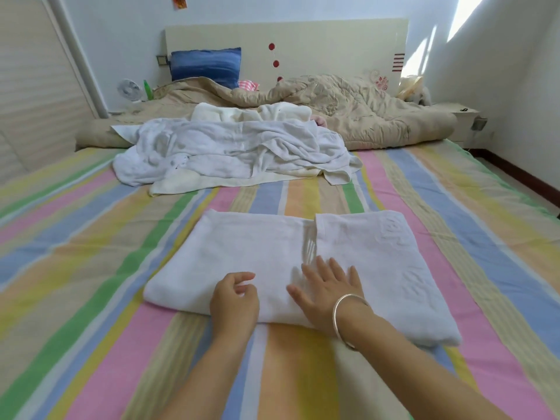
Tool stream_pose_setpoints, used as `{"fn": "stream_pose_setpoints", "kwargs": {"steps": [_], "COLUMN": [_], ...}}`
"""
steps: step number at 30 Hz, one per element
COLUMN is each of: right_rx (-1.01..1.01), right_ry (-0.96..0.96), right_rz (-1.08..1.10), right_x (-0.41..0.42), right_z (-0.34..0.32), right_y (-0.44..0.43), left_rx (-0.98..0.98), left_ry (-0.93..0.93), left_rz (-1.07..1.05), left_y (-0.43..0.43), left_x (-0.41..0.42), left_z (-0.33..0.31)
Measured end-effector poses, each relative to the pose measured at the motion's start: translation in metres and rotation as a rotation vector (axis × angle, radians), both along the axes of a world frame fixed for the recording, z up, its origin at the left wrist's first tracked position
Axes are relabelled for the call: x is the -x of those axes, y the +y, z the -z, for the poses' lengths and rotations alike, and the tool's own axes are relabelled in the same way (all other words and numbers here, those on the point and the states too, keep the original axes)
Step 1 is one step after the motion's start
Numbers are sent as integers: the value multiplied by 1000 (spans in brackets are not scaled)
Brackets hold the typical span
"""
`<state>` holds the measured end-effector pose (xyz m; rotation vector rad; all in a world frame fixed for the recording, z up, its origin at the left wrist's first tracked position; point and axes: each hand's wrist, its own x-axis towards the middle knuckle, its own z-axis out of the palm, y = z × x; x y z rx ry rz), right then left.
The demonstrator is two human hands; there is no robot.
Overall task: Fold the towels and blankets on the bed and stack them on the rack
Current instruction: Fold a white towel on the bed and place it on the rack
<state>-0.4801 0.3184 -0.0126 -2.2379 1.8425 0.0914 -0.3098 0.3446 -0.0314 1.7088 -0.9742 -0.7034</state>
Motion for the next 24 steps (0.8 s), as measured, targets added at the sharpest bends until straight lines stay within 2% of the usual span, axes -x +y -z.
{"fn": "stream_pose_setpoints", "kwargs": {"steps": [4, 7, 10, 11, 12, 15, 16, 18, 22, 24], "right_rx": [189, 224, 206, 201, 190, 149, 124, 56, -82, -122], "right_ry": [34, 35, 42, 42, 44, 35, -21, -238, -829, -1091], "right_rz": [41, 68, 55, 54, 54, 44, 54, 106, 241, 317], "right_x": [-9, -12, -11, -11, -10, -9, -8, -2, 16, 23], "right_z": [26, 29, 26, 25, 26, 25, 24, 19, 6, 1], "right_y": [9, 7, 4, 4, 5, 5, 4, -4, -10, -5], "left_rx": [71, 77, 84, 83, 104, 151, 130, 63, 42, 88], "left_ry": [257, 367, 253, 272, 355, 757, 867, 935, 1051, 1027], "left_rz": [-170, -297, -472, -497, -493, -400, -353, -255, -170, -160], "left_y": [22, 43, 48, 45, 40, 21, 15, 4, -17, -27], "left_x": [-28, -42, -56, -61, -64, -74, -75, -75, -72, -66], "left_z": [8, 17, 22, 21, 19, 16, 14, 6, -12, -21]}}
